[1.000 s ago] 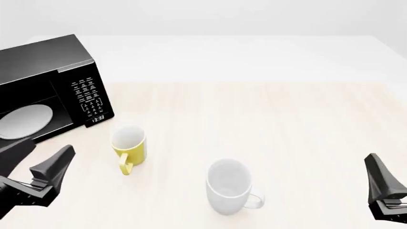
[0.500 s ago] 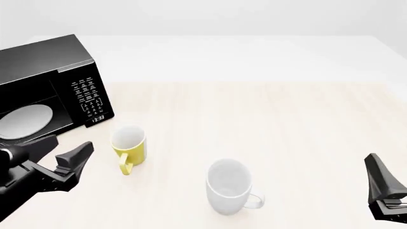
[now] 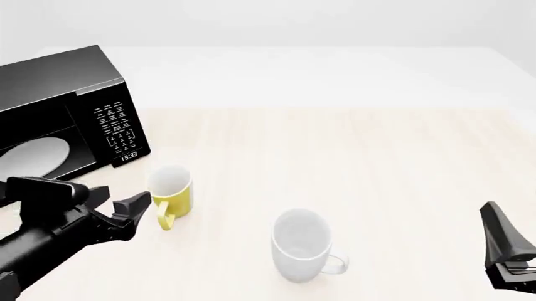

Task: Put the yellow and white mug in the microwave and close it.

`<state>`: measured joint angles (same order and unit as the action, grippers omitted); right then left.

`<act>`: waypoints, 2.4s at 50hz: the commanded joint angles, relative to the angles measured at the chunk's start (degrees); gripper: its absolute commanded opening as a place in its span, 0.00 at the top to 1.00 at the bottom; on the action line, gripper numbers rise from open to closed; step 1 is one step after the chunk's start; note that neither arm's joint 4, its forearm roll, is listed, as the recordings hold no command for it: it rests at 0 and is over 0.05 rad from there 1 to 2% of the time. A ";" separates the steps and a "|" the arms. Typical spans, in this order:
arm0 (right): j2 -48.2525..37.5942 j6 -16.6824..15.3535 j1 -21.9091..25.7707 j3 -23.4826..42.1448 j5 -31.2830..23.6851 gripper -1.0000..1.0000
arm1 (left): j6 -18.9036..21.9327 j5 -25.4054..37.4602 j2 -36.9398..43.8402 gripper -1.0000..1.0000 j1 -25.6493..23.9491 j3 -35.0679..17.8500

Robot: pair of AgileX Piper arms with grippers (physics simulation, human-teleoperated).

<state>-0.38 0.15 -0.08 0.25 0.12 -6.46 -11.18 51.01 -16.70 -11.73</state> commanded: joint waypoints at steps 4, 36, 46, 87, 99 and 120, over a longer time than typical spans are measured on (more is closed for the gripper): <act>0.00 0.01 0.00 0.00 0.00 0.00 | -1.62 -5.50 9.41 0.00 0.18 -0.41; 0.00 0.01 0.01 0.00 0.00 0.00 | -4.48 -12.22 23.48 0.00 -0.20 -1.27; 0.00 0.01 0.00 0.00 0.00 0.00 | -4.54 -12.38 24.37 0.00 -1.54 -2.02; 0.01 0.01 0.00 0.00 0.00 0.00 | -6.10 -15.32 34.91 0.00 -2.83 -3.41; 0.01 0.00 -0.01 0.00 0.00 0.00 | -7.17 -16.55 37.91 0.00 -3.57 -3.57; 0.00 0.00 0.01 0.00 0.00 0.00 | -6.82 -14.38 29.76 1.00 -1.64 -0.83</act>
<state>-0.38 0.15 -0.08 0.25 0.12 -13.81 -26.88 84.31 -18.96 -13.91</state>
